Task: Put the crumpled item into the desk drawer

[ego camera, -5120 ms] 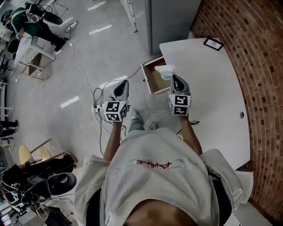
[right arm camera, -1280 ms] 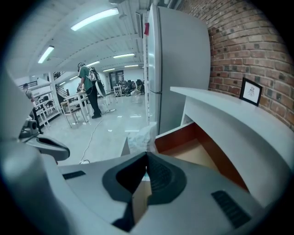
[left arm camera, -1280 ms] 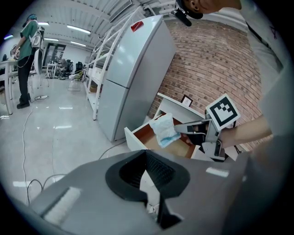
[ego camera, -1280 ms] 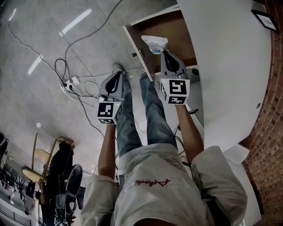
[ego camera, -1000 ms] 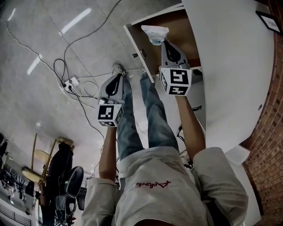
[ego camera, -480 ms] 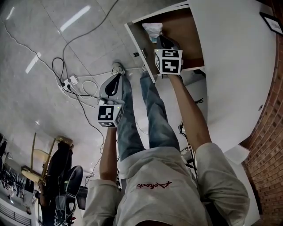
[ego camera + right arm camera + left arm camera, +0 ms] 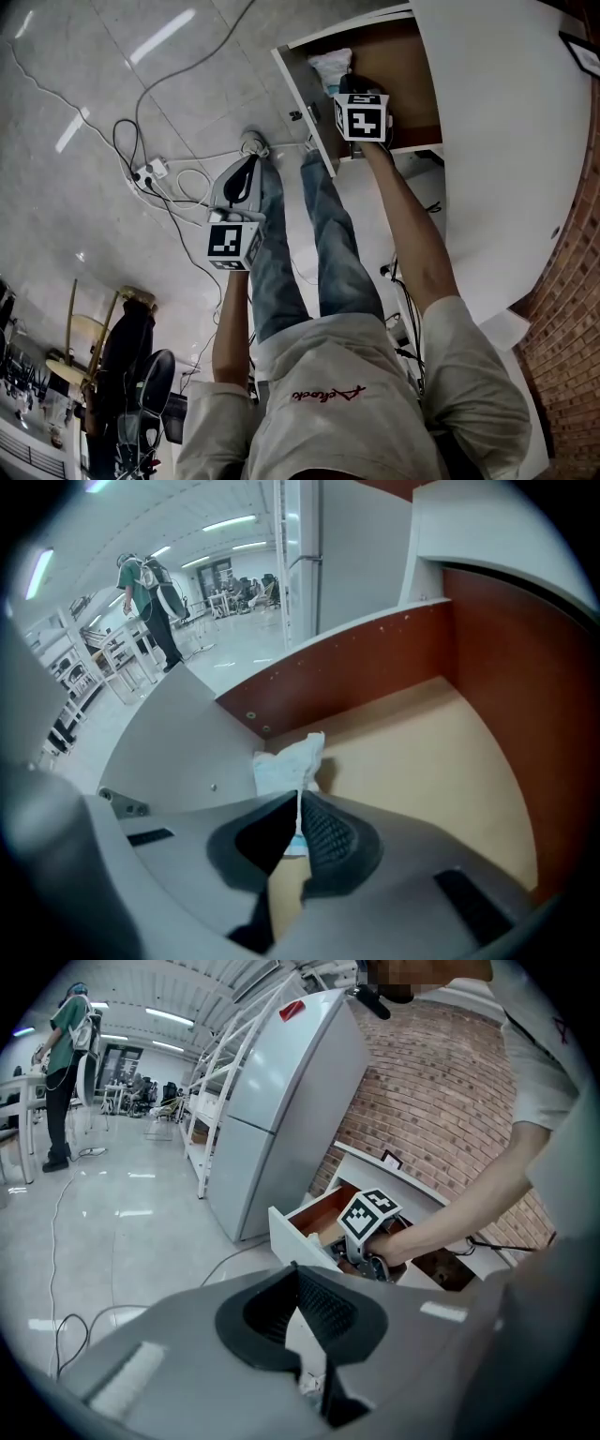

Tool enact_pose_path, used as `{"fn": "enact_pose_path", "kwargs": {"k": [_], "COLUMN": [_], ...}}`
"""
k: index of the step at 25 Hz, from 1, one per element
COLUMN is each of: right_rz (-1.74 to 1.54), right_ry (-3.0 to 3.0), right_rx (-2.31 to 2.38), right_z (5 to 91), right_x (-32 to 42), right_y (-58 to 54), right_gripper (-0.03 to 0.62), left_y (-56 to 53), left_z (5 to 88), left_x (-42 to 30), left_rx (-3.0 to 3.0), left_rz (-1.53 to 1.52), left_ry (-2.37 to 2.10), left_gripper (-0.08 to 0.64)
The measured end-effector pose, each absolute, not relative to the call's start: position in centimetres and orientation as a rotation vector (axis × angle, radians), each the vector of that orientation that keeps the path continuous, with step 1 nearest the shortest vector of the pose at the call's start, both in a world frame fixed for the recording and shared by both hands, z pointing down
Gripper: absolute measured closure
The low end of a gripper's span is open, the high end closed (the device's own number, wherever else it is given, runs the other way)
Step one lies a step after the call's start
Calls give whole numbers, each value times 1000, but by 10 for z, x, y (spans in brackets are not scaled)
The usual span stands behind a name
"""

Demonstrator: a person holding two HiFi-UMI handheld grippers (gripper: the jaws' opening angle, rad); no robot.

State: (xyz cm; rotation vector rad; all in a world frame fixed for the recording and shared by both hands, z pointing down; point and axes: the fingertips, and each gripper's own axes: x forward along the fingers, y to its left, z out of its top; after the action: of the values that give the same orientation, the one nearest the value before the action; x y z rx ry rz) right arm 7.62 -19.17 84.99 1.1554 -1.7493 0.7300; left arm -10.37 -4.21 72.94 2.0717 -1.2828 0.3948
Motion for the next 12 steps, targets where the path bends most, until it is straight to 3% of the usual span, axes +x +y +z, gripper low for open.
{"fn": "enact_pose_path", "kwargs": {"k": [12], "right_rz": [639], "right_ry": [-1873], "right_rx": [1166], "right_z": [820], "right_x": [68], "right_y": [-194], "right_gripper": [515], "left_y": [-42], "left_z": [727], "left_x": [-100], "left_rx": [2075], "left_rz": [388], "left_ry": [-1281], "left_gripper": [551]}}
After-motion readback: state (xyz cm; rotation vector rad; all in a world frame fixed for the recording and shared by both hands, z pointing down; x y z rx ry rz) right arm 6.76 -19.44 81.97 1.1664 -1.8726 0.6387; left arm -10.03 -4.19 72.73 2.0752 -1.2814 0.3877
